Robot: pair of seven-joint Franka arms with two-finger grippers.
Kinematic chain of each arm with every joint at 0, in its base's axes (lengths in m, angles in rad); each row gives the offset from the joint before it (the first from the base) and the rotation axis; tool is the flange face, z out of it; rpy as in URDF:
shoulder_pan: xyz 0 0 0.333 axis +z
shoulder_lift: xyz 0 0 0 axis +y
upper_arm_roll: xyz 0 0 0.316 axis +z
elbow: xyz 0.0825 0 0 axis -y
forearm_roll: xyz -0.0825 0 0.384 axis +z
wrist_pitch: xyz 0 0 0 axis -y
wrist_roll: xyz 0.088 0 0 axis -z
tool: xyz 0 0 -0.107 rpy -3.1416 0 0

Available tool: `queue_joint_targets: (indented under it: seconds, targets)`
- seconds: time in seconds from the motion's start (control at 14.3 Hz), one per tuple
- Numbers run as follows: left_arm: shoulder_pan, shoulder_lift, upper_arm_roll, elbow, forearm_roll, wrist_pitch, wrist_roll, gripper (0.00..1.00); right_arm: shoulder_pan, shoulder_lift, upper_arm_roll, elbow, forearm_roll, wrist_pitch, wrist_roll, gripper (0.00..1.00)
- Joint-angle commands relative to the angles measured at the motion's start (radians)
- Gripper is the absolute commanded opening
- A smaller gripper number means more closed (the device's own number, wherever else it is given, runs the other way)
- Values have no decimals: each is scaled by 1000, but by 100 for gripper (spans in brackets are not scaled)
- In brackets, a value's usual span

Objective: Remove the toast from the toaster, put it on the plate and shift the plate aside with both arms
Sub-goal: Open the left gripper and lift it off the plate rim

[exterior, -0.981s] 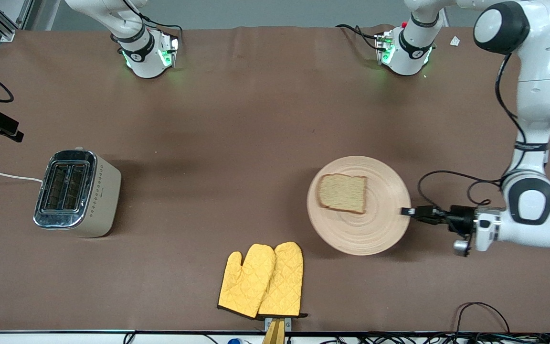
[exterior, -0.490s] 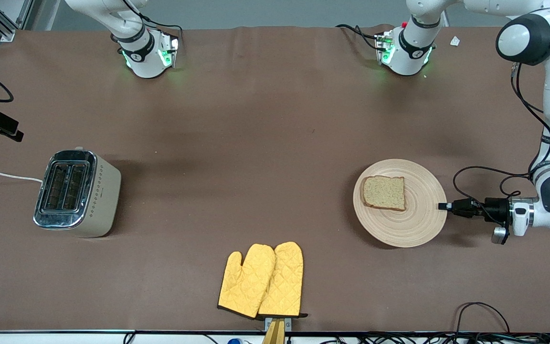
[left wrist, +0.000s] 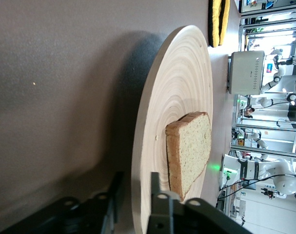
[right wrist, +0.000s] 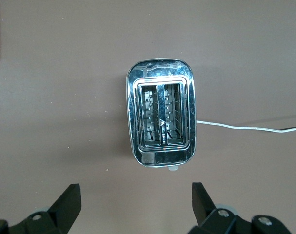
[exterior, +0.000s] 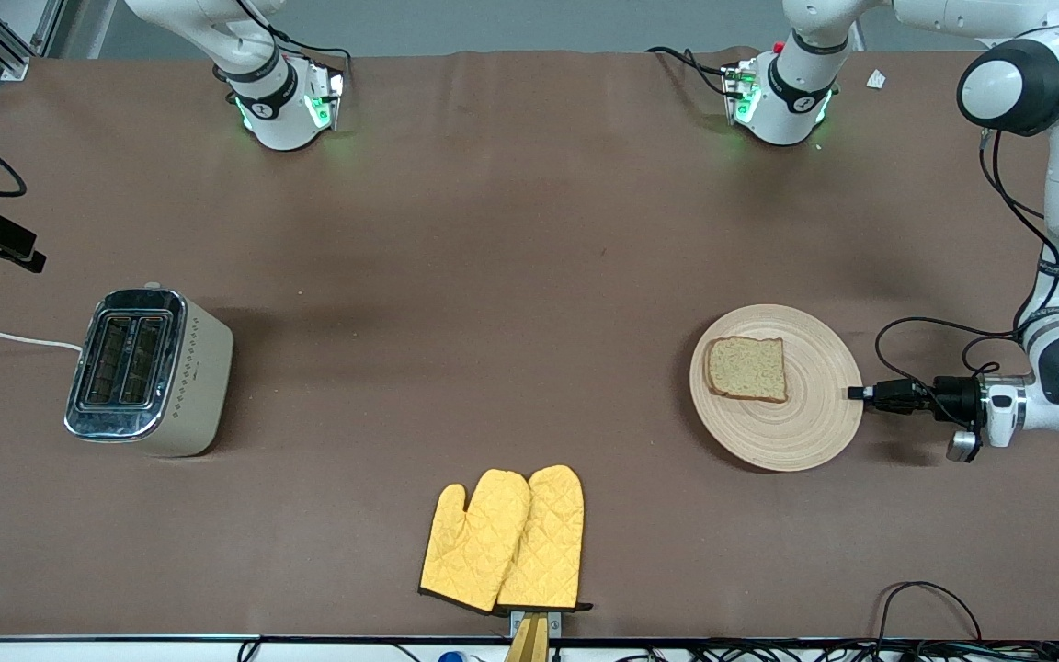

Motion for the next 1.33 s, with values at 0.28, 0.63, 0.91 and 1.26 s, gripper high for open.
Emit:
queue_joint_targets:
  seconds: [0.28, 0.63, 0.91, 1.26]
  targets:
    - [-144, -172, 9, 120, 266, 19, -14, 100, -1, -4, 6, 2, -5, -6, 5, 100]
    - [-395, -434, 9, 119, 549, 59, -328, 100, 1, -4, 6, 2, -3, -7, 7, 100]
    - [-538, -583, 11, 114, 676, 13, -705, 100, 8, -4, 7, 3, -3, -6, 10, 100]
    - [-559, -797, -12, 70, 707, -94, -956, 100, 22, -4, 7, 3, -3, -2, 13, 100]
